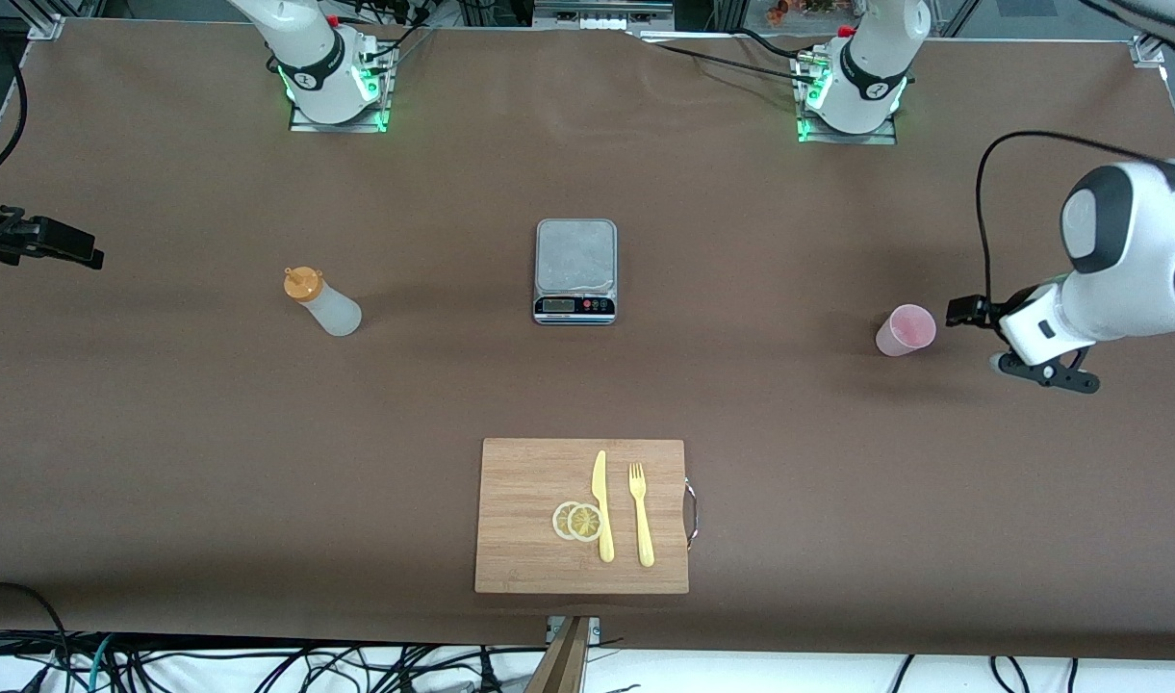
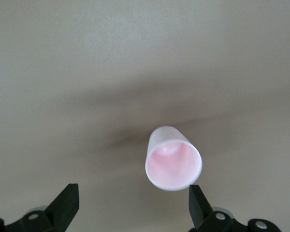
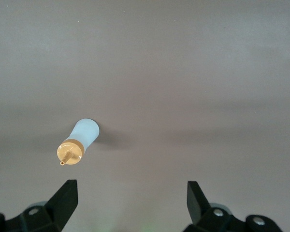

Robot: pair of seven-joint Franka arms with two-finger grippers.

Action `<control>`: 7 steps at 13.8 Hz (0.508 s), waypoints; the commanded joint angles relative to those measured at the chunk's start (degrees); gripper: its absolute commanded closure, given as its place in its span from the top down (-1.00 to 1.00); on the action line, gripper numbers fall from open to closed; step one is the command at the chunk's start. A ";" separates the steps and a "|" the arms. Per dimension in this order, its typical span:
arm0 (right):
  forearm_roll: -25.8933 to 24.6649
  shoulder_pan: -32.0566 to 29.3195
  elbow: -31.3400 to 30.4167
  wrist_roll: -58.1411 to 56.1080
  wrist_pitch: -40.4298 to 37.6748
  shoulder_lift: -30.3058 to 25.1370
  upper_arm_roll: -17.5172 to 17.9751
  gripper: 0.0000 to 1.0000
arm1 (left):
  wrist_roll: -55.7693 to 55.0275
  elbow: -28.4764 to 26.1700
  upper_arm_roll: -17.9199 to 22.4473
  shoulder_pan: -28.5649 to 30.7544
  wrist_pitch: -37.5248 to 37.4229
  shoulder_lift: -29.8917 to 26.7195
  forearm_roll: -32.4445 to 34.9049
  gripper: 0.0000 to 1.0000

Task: Add sauce to pink cup with both arms
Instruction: 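Lower the left gripper onto the pink cup and grasp it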

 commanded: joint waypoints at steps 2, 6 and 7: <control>-0.22 -0.40 1.18 0.22 -0.46 0.38 0.35 1.00 | 2.01 -7.27 -0.76 0.37 9.56 0.84 4.47 0.99; -0.22 -0.49 1.18 0.22 -0.46 0.38 0.35 1.00 | 2.18 -15.81 -0.76 0.37 22.22 1.27 4.91 0.90; -0.22 -0.40 1.27 0.31 -0.46 0.38 0.35 1.00 | 2.18 -16.78 -0.76 0.37 22.59 1.19 4.91 0.48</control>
